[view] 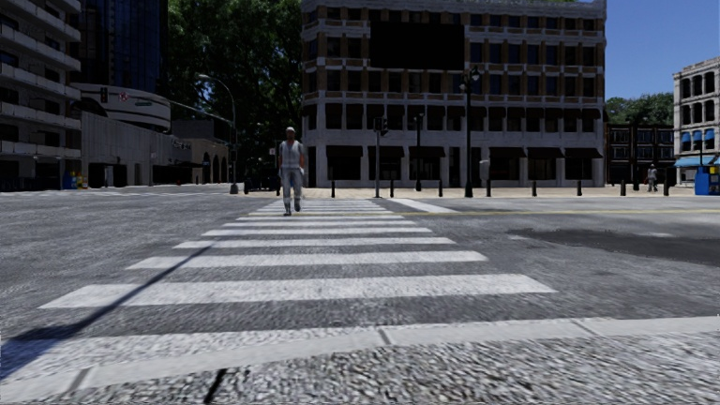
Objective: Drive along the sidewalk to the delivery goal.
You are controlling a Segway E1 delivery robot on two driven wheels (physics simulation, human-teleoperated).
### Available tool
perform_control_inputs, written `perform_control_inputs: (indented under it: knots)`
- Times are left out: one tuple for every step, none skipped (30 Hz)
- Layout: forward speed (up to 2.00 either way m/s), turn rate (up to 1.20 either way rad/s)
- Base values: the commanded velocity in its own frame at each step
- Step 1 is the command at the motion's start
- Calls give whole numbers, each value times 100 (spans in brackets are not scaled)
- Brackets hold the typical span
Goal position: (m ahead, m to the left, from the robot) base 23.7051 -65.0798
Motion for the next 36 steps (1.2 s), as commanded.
perform_control_inputs:
  knots:
    - [200,-45]
    - [200,-4]
    - [200,-4]
    - [200,0]
    - [200,0]
    - [200,0]
    - [200,0]
    - [200,0]
    - [200,0]
    - [200,0]
    - [200,0]
    - [200,0]
    - [200,0]
    - [200,0]
    - [200,0]
    - [200,0]
    - [200,0]
    - [200,0]
    - [200,0]
    - [200,0]
    - [200,0]
    - [200,0]
    - [200,0]
    - [200,0]
    - [200,0]
    - [200,0]
    - [200,0]
    - [200,0]
    - [200,0]
    - [200,0]
    - [200,0]
    - [200,0]
    - [200,0]
    - [200,0]
    - [200,0]
    - [200,0]
